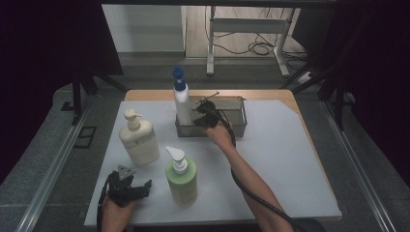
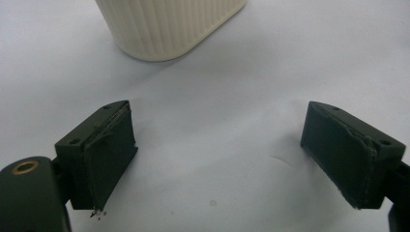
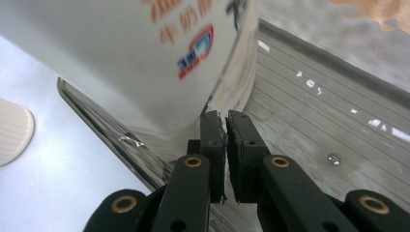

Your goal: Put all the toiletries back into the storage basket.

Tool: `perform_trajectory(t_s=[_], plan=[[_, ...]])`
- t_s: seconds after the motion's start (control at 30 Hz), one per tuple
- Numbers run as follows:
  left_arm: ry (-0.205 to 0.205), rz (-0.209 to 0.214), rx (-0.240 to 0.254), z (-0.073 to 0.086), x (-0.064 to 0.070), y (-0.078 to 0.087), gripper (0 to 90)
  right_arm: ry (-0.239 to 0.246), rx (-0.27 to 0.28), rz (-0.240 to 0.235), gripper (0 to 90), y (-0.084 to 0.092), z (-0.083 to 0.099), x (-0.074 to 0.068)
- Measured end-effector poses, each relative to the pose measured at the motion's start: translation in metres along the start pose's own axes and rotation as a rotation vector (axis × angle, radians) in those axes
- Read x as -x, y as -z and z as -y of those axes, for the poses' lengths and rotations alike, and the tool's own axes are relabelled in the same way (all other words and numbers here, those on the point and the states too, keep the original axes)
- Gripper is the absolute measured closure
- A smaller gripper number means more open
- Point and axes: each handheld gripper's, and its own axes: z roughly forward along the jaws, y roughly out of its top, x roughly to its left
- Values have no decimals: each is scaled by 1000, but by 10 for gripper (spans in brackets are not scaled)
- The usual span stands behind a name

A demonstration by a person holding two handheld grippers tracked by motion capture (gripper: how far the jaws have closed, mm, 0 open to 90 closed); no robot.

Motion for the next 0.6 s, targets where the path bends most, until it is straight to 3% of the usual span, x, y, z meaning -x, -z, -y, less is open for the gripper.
perform_trajectory(t_s=[0.6], plan=[[1, 0, 0, 0, 0, 0, 118, 9, 15, -1, 863, -1, -1, -4]])
